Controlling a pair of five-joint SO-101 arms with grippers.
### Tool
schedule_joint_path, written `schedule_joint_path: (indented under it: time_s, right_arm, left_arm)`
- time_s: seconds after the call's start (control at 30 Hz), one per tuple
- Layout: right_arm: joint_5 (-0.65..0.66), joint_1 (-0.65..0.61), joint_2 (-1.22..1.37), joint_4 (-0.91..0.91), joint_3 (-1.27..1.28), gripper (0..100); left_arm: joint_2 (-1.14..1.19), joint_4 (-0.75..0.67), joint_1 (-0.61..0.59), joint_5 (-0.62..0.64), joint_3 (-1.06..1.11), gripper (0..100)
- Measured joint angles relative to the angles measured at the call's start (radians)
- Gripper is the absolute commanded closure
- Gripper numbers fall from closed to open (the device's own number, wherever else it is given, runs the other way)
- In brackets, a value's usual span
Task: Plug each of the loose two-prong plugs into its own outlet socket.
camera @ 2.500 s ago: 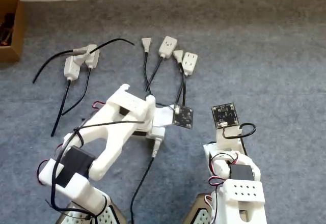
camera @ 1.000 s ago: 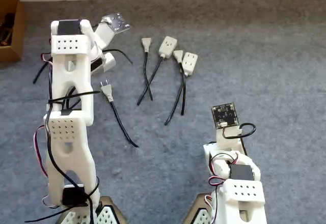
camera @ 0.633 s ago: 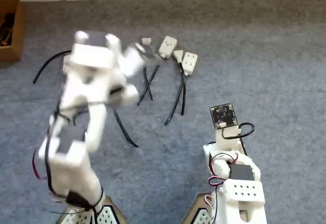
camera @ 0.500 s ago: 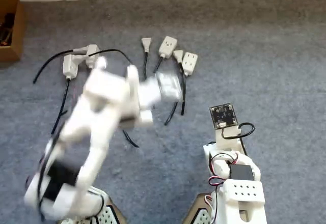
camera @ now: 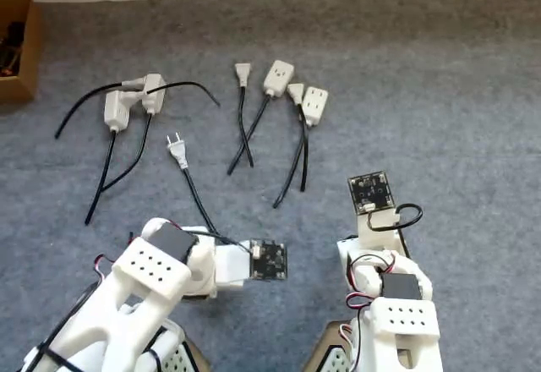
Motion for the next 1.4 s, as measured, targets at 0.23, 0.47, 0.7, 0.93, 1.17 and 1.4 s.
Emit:
schedule_joint_path:
  time_s: [0.23, 0.47, 0.7, 0.93, 1.17, 1.4]
  right_arm:
    - [0.0, 0.0, 0.0, 0.0, 0.0, 98.9]
    - [0.0, 0.0, 0.0, 0.0, 0.0, 98.9]
    - [0.0, 0.0, 0.0, 0.0, 0.0, 98.9]
    - [0.0, 0.0, 0.0, 0.0, 0.0, 98.9]
    - [0.0, -0.038, 0.0, 0.0, 0.0, 98.9]
    - [0.0, -0.04, 0.0, 0.0, 0.0, 98.9]
  left_arm:
    - [-0.008, -0.043, -0.026, 0.005, 0.008, 78]
    - [-0.014, -0.044, -0.025, 0.005, 0.008, 78]
    - [-0.014, -0.124, -0.041, 0.012, 0.008, 78]
    - [-0.014, -0.278, -0.13, 0.015, 0.006, 78]
    - [-0.012, -0.316, -0.252, 0.014, -0.109, 78]
    - [-0.012, -0.333, -0.275, 0.012, -0.126, 78]
